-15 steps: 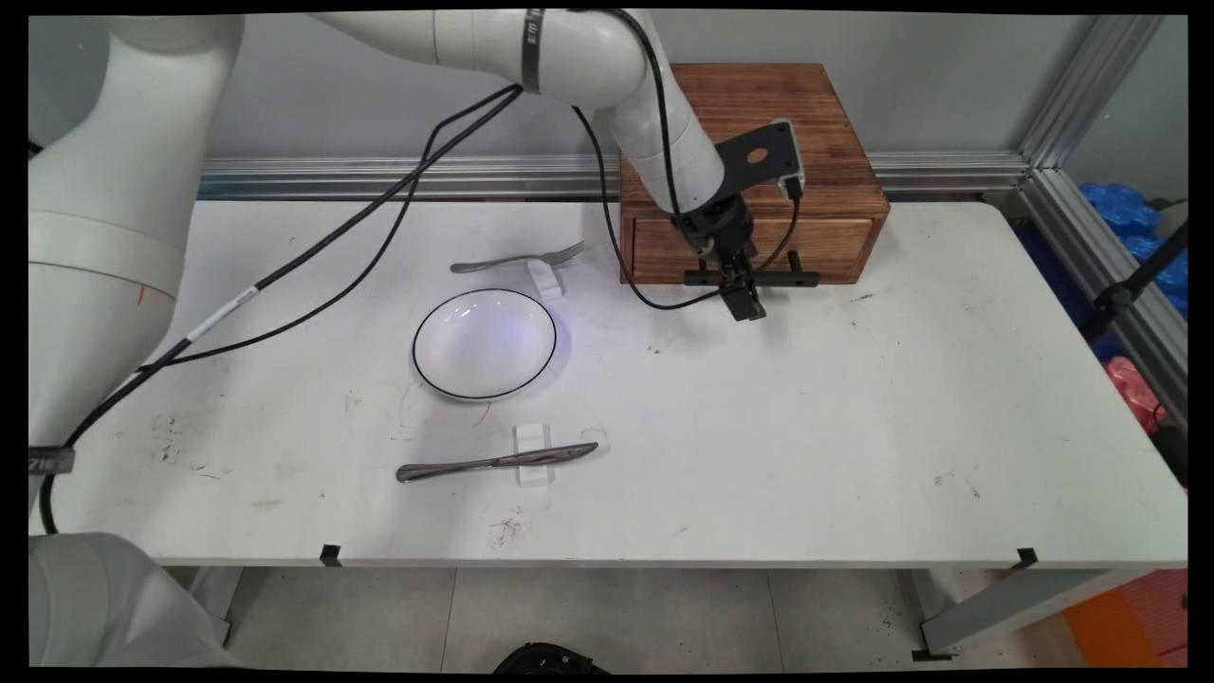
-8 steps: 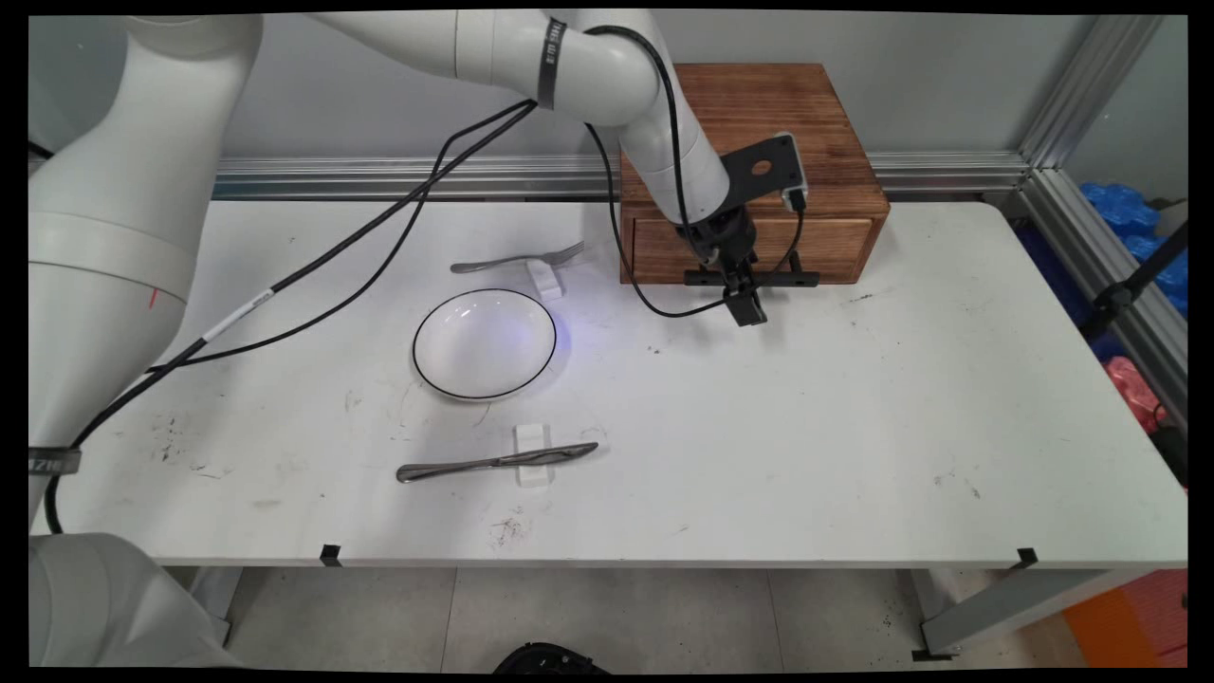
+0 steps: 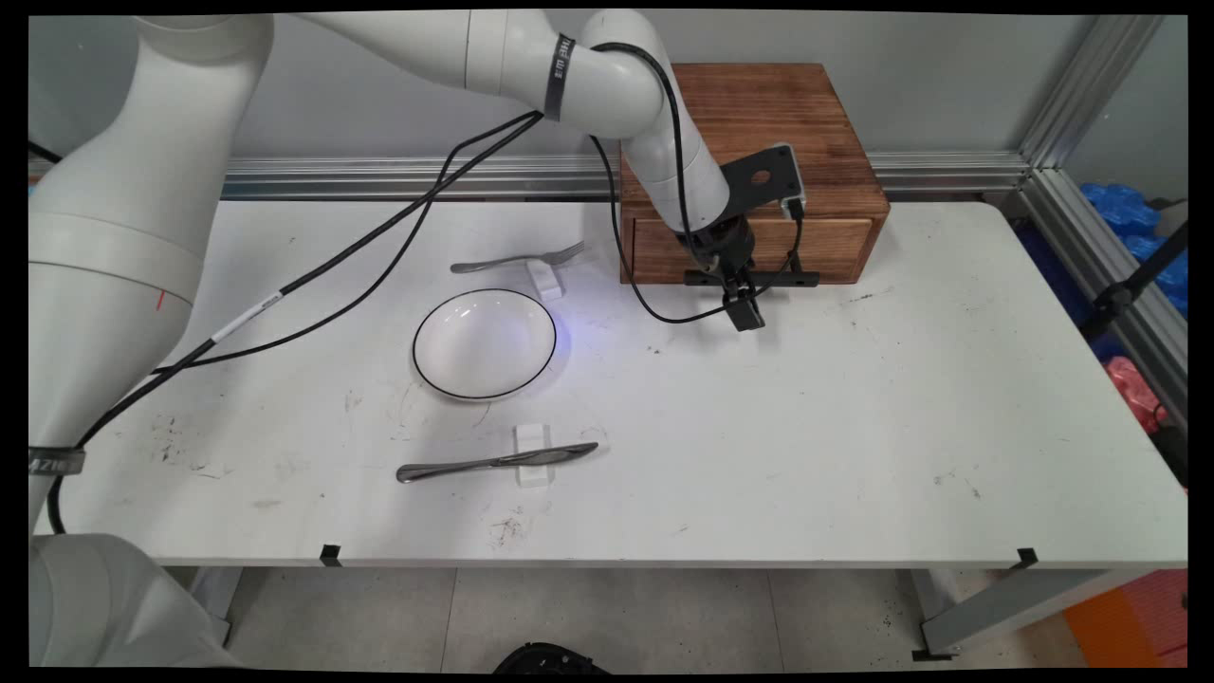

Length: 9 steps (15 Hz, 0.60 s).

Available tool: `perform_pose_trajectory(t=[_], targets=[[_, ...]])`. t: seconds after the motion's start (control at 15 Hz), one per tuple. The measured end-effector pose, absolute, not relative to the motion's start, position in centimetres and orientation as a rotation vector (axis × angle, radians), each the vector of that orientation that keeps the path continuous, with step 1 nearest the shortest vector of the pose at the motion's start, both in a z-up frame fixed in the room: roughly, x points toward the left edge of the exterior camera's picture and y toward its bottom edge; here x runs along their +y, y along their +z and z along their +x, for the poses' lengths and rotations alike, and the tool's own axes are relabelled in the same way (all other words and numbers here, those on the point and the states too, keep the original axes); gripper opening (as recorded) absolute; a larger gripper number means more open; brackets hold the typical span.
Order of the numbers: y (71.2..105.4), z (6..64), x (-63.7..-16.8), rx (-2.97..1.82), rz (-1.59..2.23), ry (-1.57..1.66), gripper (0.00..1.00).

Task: Open the drawer

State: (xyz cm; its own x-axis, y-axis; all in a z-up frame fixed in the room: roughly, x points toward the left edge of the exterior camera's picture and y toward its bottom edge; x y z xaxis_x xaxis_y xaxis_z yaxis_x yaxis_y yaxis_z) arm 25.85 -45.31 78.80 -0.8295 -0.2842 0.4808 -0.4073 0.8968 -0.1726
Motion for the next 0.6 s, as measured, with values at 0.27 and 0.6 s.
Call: perform_pose_trajectory(t=[0.27,0.6], targets=[[78.29,25.84,-45.23,-2.611,0.507,0.363,1.00],[77.93,25.69,-44.91,-2.611,0.509,0.350,1.00]])
